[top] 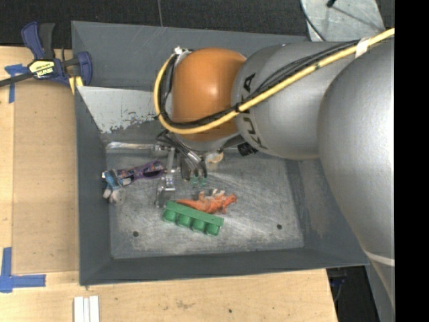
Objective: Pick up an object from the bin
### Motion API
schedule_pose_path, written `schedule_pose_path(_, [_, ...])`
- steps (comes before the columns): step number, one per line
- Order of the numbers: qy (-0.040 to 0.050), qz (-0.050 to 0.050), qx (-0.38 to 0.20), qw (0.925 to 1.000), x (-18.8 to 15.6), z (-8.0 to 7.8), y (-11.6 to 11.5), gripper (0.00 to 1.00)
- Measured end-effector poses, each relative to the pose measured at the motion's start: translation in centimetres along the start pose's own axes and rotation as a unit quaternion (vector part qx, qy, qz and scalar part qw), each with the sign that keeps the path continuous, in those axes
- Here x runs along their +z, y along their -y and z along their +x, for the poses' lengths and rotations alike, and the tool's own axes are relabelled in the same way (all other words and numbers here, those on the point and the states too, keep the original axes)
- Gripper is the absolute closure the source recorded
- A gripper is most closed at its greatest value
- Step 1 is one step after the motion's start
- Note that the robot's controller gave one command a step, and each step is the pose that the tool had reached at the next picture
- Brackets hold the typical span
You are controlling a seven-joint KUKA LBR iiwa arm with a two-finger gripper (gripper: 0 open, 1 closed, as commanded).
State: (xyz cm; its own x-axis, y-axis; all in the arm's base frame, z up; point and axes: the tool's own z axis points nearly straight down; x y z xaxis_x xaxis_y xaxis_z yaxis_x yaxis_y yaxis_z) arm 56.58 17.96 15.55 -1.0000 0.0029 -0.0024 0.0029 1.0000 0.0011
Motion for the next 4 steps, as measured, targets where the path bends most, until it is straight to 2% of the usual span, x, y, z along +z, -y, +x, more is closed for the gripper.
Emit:
schedule_pose_path(1, [0.0,0.0,0.004,1.0,1.0,1.7,2.0,0.0])
schedule_pose_path(2, [0.0017,0.0,0.069,0.9976,4.1,0.5,2.0,0.0])
schedule_pose_path(3, [-0.004,0.002,0.127,0.9919,2.7,0.3,1.8,0.0])
schedule_pose_path(4, [0.0068,-0.003,0.16,0.9871,3.6,-2.9,0.6,0.0])
